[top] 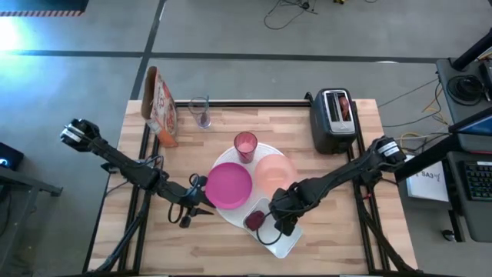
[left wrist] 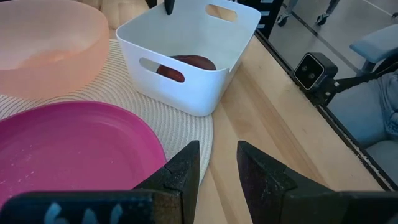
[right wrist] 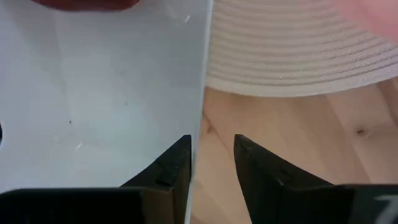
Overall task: Arrange a breakfast setting
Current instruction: Move the white bin to the bottom right of the table
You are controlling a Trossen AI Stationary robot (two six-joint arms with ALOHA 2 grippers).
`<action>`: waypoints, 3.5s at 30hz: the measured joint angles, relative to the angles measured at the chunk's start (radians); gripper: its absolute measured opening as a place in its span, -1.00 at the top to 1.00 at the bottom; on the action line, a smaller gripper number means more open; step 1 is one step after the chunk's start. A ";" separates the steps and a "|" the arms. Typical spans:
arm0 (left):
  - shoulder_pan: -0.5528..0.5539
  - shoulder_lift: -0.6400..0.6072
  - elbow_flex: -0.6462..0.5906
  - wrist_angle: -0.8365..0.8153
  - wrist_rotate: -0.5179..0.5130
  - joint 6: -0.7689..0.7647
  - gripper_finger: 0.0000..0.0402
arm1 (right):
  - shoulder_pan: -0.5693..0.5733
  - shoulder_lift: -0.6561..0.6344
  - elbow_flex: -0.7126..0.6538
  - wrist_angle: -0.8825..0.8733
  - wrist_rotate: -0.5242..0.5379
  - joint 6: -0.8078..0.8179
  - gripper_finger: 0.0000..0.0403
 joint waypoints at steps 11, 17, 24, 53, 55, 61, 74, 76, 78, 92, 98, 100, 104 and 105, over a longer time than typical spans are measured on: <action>0.000 0.000 0.000 0.000 0.000 0.000 0.55 | 0.020 0.007 0.000 -0.008 -0.089 0.001 0.84; 0.000 0.000 0.000 0.000 0.000 0.000 0.55 | 0.038 0.006 -0.001 -0.022 -0.160 0.001 0.95; 0.000 0.000 0.000 0.000 0.000 0.000 0.55 | 0.084 0.005 -0.001 -0.057 -0.247 -0.044 0.96; 0.000 0.000 0.000 0.001 -0.002 0.026 0.55 | 0.309 -0.075 -0.001 -0.456 -0.323 0.249 0.96; 0.000 0.000 0.000 0.001 -0.002 0.027 0.55 | 0.309 -0.078 -0.001 -0.455 -0.235 0.248 0.96; 0.000 0.000 0.000 0.007 -0.011 0.026 0.55 | 0.258 -0.078 -0.001 -0.435 -0.056 0.174 0.96; 0.000 0.000 0.008 0.024 -0.012 0.023 0.55 | 0.165 -0.080 0.026 -0.339 0.058 -0.065 0.57; 0.000 0.000 0.008 0.024 -0.013 0.023 0.55 | 0.160 -0.080 0.026 -0.324 0.075 -0.108 0.49; 0.000 0.000 0.008 0.024 -0.013 0.022 0.55 | 0.158 -0.080 0.026 -0.316 0.085 -0.166 0.41; 0.000 0.000 0.008 0.029 -0.037 0.017 0.55 | 0.159 -0.079 0.026 -0.262 0.306 -0.562 0.32; 0.000 0.000 0.008 0.033 -0.037 0.017 0.55 | 0.159 -0.079 0.026 -0.210 0.306 -0.651 0.38; 0.000 0.000 0.008 0.032 -0.037 0.017 0.55 | 0.159 -0.077 0.025 -0.202 0.306 -0.676 0.40; 0.000 0.000 0.008 0.032 -0.037 0.017 0.55 | 0.159 -0.070 0.024 -0.188 0.303 -0.679 0.42; 0.000 0.000 0.008 0.031 -0.037 0.017 0.55 | 0.159 -0.070 0.024 -0.188 0.303 -0.679 0.42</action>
